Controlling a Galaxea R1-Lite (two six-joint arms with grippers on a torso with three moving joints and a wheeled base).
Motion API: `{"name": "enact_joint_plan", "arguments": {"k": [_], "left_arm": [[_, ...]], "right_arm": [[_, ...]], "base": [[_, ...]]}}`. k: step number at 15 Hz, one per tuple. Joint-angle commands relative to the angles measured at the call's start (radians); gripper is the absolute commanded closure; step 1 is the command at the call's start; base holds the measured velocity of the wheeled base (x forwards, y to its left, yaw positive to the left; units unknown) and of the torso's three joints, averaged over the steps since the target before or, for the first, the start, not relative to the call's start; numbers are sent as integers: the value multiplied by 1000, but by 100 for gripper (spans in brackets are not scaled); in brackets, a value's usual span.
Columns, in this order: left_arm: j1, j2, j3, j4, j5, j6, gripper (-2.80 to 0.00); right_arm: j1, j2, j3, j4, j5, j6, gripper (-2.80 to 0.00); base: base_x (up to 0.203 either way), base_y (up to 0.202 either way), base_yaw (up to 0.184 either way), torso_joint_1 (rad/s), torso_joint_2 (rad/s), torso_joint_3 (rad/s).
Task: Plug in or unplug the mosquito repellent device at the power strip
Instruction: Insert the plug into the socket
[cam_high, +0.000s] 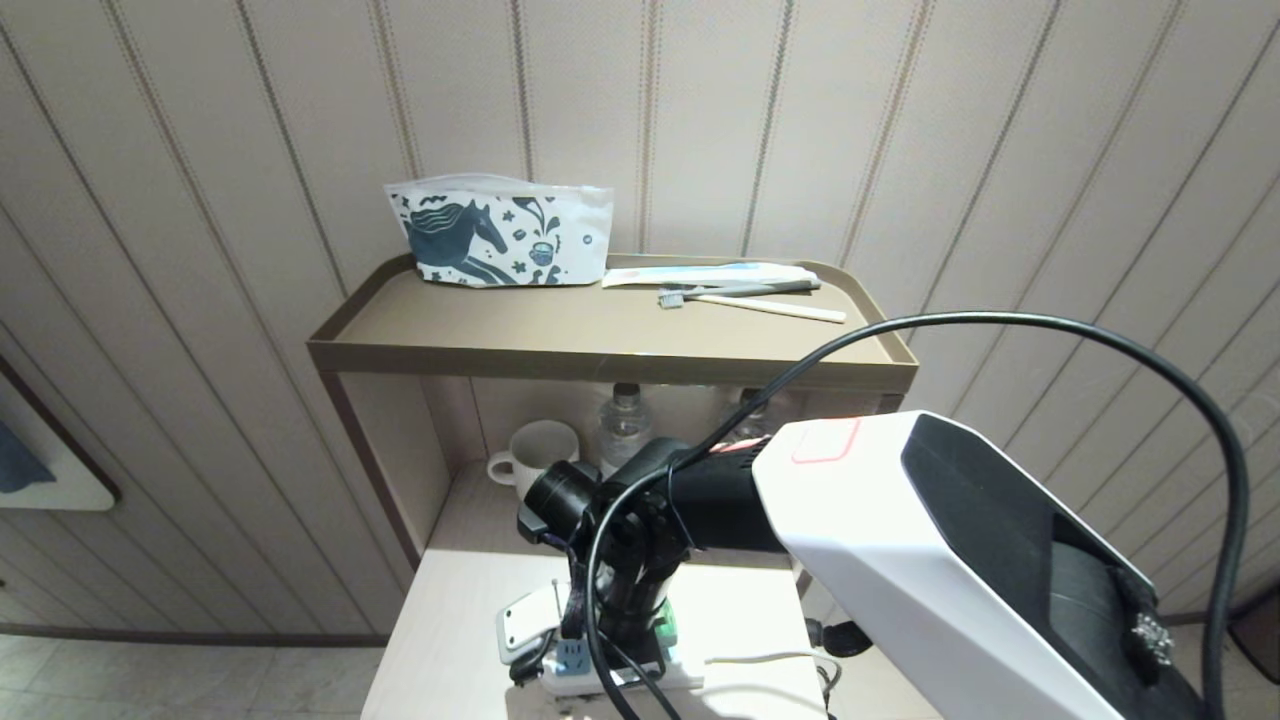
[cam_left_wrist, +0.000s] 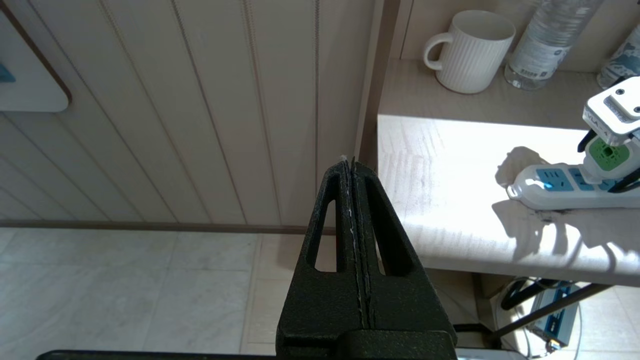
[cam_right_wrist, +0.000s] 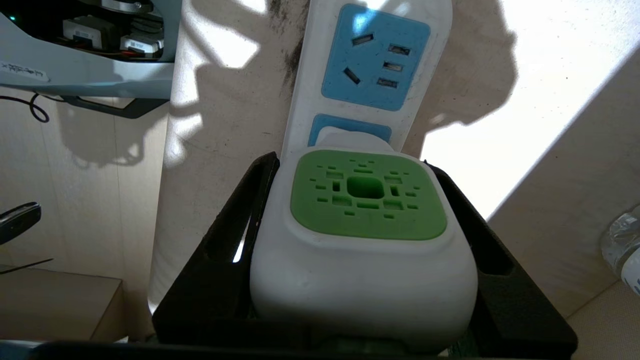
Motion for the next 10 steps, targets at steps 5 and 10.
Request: {"name": "enact_joint_plan", "arguments": {"k": [5,10], "left_arm": [[0,0,0,1,0,0,0],[0,0,1,1,0,1,0]], "right_arm": [[1,28,1,5,1,-5,0],[6,39,1,1,0,-6,0]], "base": [[0,0,0,0,0,0],[0,0,0,0,0,0]]}}
